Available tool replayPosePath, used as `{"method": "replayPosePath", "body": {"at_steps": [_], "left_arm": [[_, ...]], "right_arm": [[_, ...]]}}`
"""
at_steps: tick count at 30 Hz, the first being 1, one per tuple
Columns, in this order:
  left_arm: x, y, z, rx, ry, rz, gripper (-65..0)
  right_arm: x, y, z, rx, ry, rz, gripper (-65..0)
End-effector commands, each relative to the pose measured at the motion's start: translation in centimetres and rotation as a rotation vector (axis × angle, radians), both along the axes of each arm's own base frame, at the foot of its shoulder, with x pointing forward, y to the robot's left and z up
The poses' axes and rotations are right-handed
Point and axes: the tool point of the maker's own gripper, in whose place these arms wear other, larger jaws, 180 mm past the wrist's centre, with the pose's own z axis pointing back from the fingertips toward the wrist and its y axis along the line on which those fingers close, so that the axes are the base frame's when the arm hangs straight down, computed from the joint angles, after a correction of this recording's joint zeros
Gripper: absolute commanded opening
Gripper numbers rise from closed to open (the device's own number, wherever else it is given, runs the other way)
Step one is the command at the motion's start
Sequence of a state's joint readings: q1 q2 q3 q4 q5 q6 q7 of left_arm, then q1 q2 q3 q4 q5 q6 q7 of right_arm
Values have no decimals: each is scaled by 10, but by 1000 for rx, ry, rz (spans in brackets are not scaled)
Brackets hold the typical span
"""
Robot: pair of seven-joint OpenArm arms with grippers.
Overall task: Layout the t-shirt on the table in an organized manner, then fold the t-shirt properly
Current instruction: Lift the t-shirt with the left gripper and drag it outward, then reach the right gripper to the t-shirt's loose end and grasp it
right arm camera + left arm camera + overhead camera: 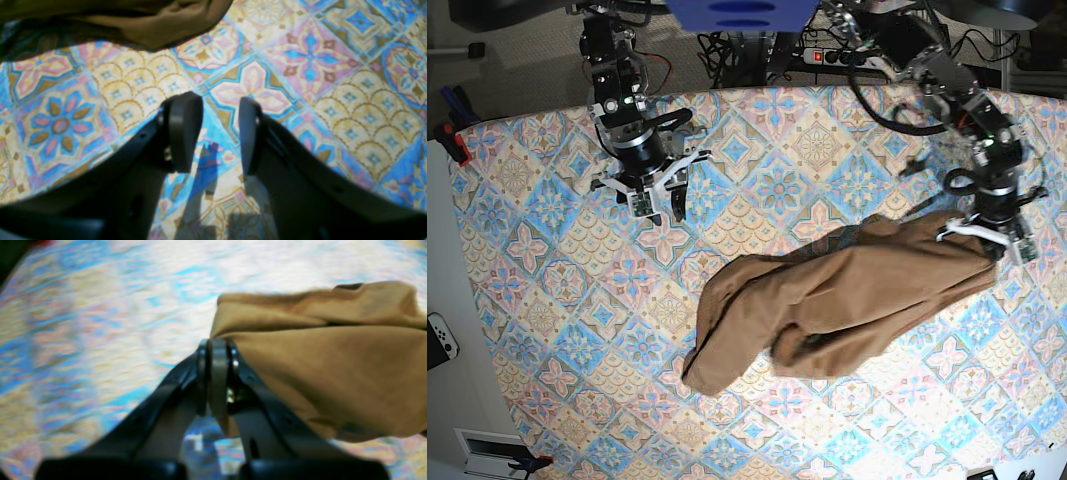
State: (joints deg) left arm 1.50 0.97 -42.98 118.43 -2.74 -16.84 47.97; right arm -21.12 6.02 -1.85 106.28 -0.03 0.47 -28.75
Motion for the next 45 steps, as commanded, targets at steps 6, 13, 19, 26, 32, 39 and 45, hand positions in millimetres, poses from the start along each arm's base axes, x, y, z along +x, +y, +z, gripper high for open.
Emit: {"method": "replayPosePath", "body": {"at_steps": [6, 13, 19, 26, 32, 39, 45], "left_arm": [[-34, 41, 2, 27, -2, 133, -650], [-62, 48, -17, 40, 83, 153, -650], [-71, 50, -23, 45, 115, 161, -650], [-77, 49, -27, 44, 132, 157, -650], [-75, 49, -27, 43, 131, 154, -650], [-73, 48, -27, 43, 128, 150, -650], [-66, 37, -30, 43, 136, 110, -650]], "right_arm": [[8, 30, 18, 37, -63, 76, -437], [19, 108, 43, 88, -136, 285, -437], [64, 115, 48, 39, -186, 313, -437], [61, 100, -18, -14, -31, 289, -437], [58, 94, -50, -3, -25, 276, -437], [91, 118, -33, 38, -74, 271, -437], [103, 132, -33, 49, -66, 276, -437]]}}
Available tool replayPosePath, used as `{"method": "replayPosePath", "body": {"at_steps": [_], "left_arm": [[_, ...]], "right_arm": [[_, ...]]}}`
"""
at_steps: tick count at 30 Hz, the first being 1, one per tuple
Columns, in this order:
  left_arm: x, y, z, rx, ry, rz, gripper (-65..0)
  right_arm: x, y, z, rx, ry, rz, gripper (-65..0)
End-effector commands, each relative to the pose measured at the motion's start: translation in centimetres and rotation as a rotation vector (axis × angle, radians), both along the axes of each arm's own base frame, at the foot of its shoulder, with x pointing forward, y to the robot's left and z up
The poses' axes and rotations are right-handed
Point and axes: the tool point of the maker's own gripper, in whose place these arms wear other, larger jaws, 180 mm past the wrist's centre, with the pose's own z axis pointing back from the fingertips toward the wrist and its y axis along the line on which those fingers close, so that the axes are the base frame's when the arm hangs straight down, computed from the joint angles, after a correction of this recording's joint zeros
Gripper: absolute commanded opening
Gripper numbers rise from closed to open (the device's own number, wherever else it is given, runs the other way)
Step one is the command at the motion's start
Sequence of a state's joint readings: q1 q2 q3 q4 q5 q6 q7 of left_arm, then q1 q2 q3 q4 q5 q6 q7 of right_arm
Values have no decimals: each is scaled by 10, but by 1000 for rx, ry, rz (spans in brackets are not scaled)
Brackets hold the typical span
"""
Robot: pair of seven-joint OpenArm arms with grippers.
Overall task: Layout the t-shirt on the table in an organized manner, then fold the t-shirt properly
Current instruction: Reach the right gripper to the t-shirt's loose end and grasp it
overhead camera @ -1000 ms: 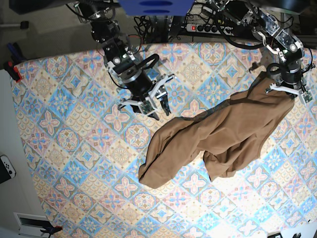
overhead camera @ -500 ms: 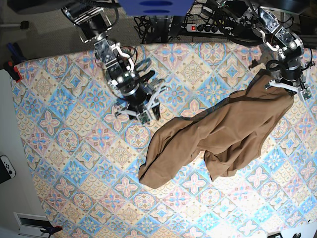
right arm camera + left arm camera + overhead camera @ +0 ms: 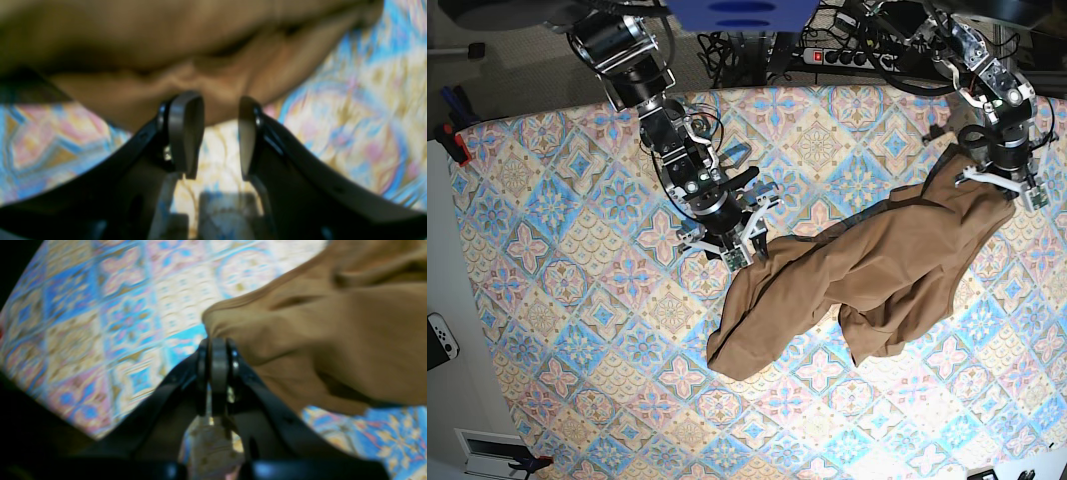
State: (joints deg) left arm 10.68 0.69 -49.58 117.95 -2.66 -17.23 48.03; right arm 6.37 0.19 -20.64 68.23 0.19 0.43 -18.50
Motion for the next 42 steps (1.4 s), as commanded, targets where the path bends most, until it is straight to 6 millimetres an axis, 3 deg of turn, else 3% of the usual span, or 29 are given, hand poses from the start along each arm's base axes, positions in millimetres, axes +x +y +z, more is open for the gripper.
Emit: {"method": "replayPosePath", "body": {"at_steps": [1, 7, 12, 14, 16, 17, 24, 27, 31, 34, 38, 42], "left_arm": [[4, 4, 12, 30, -39, -1, -650], [5, 3, 13, 28, -42, -1, -650], [5, 4, 6, 15, -29, 1, -650], [7, 4, 6, 13, -33, 0, -650], [10, 2, 7, 13, -36, -7, -650], [11, 1, 7, 12, -36, -11, -650], [13, -1, 7, 10, -39, -19, -650], [17, -6, 6, 6, -38, -34, -650], [23, -18, 3, -2, -29, -76, -650], [29, -28, 0, -14, -27, -106, -650], [37, -43, -1, -25, -29, -151, -650], [42, -51, -2, -32, -31, -174, -650]], "right_arm": [[19, 11, 25, 41, -73, 2, -437], [15, 4, -3, 3, -4, -3, -437], [14, 4, -7, 12, -15, -3, -439], [11, 5, -12, 6, -2, 4, -497], [6, 14, -12, 11, 1, 46, -628], [6, 14, -12, 11, 2, 49, -650], [11, 15, -1, 24, -24, 43, -650], [32, -13, 20, 61, -72, -59, -650], [62, -61, 65, 115, -182, -208, -650], [71, -79, 98, 142, -266, -258, -650], [40, -98, 77, 130, -200, -310, -650], [23, -109, 92, 143, -240, -338, -650]]}}
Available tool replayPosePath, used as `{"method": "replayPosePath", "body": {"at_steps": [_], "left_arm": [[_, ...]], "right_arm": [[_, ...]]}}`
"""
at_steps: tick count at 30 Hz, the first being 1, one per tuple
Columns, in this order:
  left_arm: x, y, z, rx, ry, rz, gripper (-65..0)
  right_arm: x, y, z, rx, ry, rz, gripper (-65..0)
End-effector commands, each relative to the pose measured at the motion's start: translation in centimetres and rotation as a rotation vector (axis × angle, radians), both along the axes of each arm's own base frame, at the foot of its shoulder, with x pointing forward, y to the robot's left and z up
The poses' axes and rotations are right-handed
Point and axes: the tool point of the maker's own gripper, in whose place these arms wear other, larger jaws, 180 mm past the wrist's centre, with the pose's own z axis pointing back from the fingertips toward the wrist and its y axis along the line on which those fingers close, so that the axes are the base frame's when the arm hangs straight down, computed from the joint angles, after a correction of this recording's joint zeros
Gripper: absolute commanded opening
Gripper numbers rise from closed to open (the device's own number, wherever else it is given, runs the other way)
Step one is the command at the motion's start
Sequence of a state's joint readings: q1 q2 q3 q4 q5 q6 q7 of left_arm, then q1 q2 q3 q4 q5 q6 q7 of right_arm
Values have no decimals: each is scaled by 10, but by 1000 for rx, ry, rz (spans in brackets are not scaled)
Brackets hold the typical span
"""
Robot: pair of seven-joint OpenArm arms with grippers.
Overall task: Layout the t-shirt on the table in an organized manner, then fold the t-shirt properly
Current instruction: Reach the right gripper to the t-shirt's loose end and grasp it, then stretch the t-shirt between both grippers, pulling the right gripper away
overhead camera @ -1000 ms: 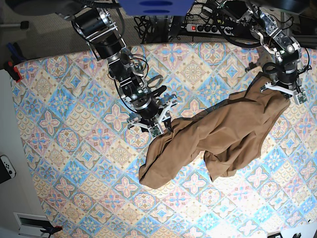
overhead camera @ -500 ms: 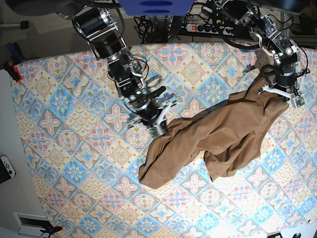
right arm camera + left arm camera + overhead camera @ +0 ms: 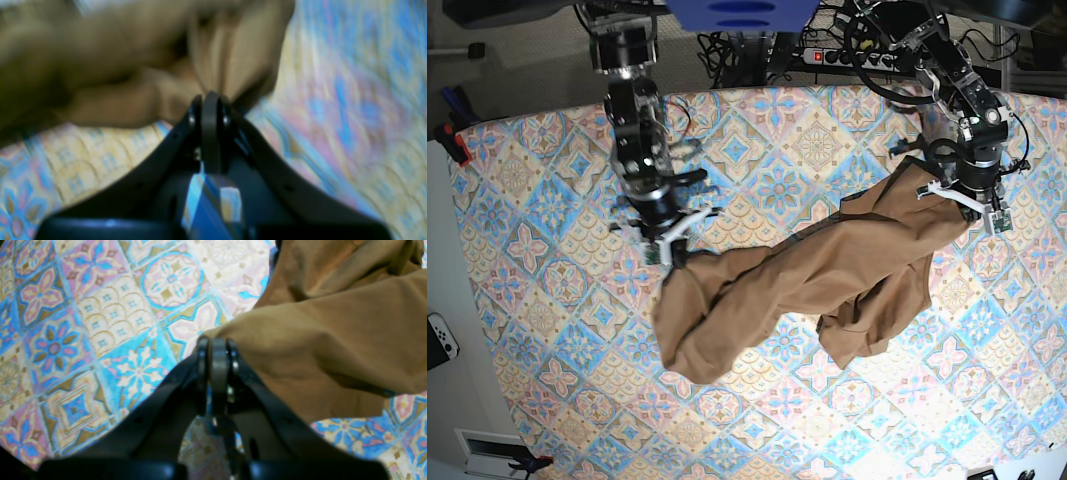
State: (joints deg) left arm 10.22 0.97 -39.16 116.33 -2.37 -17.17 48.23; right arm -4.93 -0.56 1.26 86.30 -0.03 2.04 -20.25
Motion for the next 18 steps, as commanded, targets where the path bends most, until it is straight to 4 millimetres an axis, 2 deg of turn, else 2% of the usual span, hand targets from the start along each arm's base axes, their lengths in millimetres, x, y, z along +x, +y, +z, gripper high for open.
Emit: {"method": "replayPosePath", "body": {"at_steps": [1, 3, 7, 11, 15, 18], "left_arm": [[6, 1, 11, 17, -42, -7, -650], [8, -2, 11, 16, -42, -14, -650], [10, -7, 11, 13, -40, -29, -650], [10, -7, 11, 10, -42, -30, -650], [10, -7, 11, 11, -41, -30, -650], [10, -7, 11, 11, -41, -30, -650]], "right_arm": [[17, -2, 44, 25, -152, -13, -650], [-1, -15, 36, 19, -130, -46, -650], [-24, -44, 40, 1, -132, -115, -650], [-49, -70, 35, -27, -104, -177, -650], [-72, -74, 17, -37, -42, -186, -650], [-72, -73, 16, -36, -34, -183, -650]]}}
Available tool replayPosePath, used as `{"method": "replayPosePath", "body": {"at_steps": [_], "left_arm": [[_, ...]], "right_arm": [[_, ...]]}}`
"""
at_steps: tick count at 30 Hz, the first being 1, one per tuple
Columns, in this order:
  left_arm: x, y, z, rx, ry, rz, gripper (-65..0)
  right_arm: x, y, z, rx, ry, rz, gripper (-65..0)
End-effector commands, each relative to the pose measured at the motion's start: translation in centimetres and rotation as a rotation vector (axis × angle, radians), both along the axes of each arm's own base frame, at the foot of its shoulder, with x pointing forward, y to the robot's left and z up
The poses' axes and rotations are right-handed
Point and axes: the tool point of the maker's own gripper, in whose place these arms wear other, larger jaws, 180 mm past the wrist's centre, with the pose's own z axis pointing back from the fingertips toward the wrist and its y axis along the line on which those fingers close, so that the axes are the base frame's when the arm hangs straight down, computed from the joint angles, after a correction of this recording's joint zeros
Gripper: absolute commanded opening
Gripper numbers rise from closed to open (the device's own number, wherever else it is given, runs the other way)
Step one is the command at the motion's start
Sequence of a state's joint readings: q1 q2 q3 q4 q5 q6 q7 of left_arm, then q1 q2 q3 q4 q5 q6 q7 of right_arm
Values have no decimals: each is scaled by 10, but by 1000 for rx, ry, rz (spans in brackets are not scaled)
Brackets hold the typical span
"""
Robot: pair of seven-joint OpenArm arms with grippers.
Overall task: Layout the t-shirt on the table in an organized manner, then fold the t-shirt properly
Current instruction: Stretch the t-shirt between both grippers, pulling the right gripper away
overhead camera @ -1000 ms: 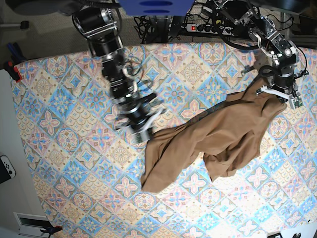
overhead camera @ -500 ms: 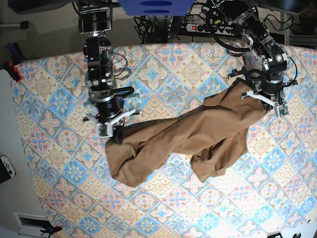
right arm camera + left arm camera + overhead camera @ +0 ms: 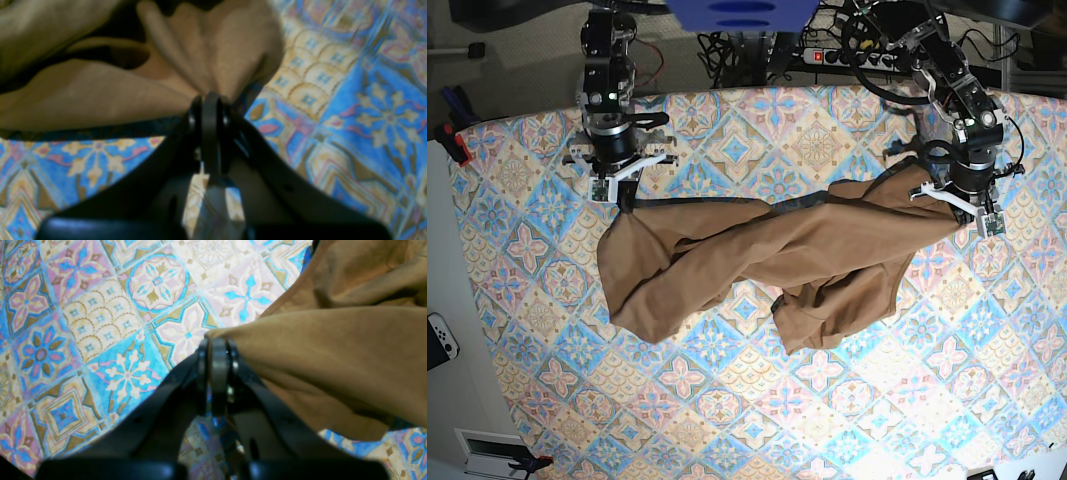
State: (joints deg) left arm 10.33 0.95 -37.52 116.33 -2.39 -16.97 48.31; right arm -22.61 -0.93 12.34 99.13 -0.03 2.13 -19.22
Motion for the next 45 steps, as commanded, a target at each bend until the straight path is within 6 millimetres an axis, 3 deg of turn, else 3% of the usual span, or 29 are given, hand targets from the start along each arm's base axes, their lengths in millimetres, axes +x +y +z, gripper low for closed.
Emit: {"method": "replayPosePath", "body": {"at_steps": [1, 7, 11, 14, 16, 19, 26, 29, 32, 35, 40, 45], "left_arm": [[6, 2, 12, 17, -42, -5, -650], [1, 1, 8, 16, -28, -5, -650], [0, 0, 7, 13, -27, -8, -650], [12, -14, 12, 20, -40, -67, -650], [26, -21, 30, 53, -86, -111, -650], [46, -32, 48, 50, -149, -139, -650], [85, -28, 92, 35, -214, -116, -650], [89, -20, 102, 38, -200, -96, -650], [82, -16, 91, 35, -136, -92, -650], [58, -17, 59, 27, -34, -95, -650], [-2, -14, 0, 52, 153, -129, -650], [-41, -18, -27, 89, 220, -212, -650]], "right_arm": [[16, 0, 24, -1, -97, 4, -650], [16, 1, 26, 0, -101, 8, -634], [17, 2, 27, 0, -103, 10, -461], [16, 2, 25, 0, -100, 10, -367], [16, 2, 25, 1, -98, 11, -323], [16, 2, 24, 1, -98, 11, -304], [14, 2, 17, 3, -82, 10, -304], [13, 2, 15, 4, -76, 9, -304], [13, 2, 13, 5, -71, 9, -304], [16, 2, 15, 5, -79, 9, -304], [64, 16, 57, 17, -212, 84, -304], [108, 28, 105, 20, -342, 160, -304]]}}
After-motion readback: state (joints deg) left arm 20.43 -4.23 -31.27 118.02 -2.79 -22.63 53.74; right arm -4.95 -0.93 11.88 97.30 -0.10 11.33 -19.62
